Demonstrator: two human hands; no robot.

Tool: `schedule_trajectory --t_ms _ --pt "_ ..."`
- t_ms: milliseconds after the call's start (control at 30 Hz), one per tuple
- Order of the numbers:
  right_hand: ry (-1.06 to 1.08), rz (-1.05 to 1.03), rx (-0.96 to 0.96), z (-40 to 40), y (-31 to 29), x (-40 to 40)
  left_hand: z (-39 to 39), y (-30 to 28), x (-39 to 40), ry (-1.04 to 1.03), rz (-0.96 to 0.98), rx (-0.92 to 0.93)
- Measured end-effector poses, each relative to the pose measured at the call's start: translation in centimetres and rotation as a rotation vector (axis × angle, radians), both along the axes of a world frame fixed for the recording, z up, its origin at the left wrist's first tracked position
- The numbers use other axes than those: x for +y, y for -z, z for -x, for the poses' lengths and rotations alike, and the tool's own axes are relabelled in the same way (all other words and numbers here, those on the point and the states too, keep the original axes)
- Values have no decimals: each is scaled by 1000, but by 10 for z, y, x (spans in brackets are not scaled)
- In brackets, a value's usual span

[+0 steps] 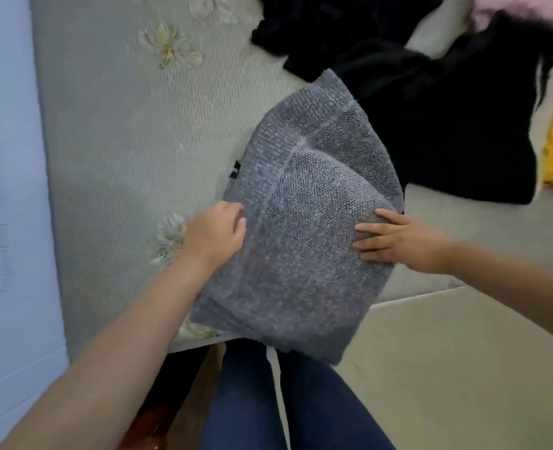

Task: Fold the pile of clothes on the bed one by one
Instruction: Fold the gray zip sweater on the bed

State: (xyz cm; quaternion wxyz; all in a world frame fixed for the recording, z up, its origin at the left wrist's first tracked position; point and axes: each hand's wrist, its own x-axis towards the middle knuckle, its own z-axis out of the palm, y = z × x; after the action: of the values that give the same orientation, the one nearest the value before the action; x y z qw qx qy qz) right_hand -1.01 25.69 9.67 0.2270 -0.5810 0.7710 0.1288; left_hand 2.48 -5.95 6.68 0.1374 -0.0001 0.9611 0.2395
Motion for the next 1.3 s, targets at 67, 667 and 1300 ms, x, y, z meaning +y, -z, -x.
schedule_trajectory --t_ms 67,667,1300 --pt "235 -200 33 0 2 44 15 1 22 140 16 -2" --pt "1771 -10 -270 -151 91 -228 91 36 18 1106 495 -109" --pt "1861 36 -210 -104 103 -222 115 88 -17 1264 425 20"
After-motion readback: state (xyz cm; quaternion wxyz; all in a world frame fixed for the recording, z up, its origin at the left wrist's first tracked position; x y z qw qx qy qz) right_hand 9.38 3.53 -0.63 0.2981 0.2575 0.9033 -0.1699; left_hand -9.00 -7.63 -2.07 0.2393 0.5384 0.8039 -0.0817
